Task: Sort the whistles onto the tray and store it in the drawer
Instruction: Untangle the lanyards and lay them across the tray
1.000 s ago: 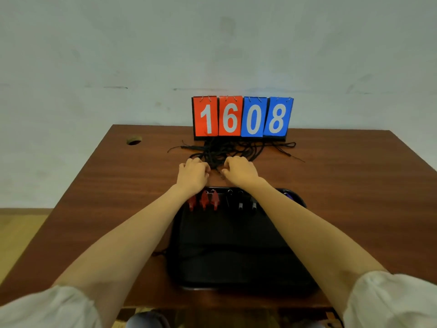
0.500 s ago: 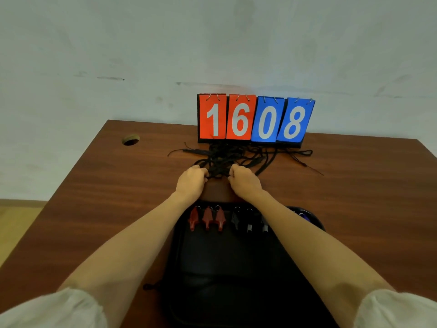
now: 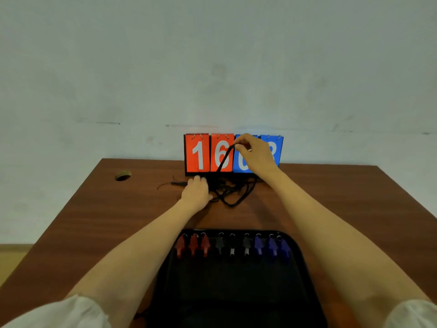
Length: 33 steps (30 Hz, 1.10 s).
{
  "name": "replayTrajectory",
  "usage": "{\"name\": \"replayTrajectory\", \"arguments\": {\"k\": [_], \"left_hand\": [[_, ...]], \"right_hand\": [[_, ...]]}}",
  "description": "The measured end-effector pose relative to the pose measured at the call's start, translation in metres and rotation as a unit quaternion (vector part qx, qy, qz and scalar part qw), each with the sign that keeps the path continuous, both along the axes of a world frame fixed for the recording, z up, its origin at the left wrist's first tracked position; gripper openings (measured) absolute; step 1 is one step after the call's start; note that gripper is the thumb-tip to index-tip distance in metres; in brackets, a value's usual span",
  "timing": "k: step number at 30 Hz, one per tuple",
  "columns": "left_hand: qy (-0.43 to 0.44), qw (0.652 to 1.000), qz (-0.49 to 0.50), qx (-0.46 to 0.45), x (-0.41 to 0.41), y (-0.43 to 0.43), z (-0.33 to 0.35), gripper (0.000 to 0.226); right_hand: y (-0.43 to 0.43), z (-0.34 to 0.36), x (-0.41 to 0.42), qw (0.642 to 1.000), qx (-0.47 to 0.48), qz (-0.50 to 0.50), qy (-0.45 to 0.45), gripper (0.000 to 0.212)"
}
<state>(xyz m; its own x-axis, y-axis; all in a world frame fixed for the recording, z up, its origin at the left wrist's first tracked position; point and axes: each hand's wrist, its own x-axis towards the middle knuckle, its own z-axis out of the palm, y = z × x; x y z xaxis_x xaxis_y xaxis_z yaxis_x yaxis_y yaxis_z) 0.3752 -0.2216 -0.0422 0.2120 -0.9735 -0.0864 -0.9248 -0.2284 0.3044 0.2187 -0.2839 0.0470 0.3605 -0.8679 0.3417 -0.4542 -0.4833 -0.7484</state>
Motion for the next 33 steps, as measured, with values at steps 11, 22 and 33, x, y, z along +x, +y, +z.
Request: {"name": "replayTrajectory", "arguments": {"k": [11,22,33], "left_hand": [[0.207,0.952,-0.032,-0.223,-0.037,-0.022,0.093,0.019],[0.292,0.893,0.013,-0.342,-0.029,-0.012,0.128,0.028],[0.214,0.895,0.021,-0.391,-0.009,0.013,0.171,0.026]], "right_hand": [[0.015,0.069,-0.023,0.996,-0.068,-0.022,-0.061,0.018],[0.008,0.085,-0.074,0.984,-0.071,-0.16,-0.012,0.012],[0.007,0.065,-0.103,0.977,-0.011,-0.215,0.007,0.026]]}}
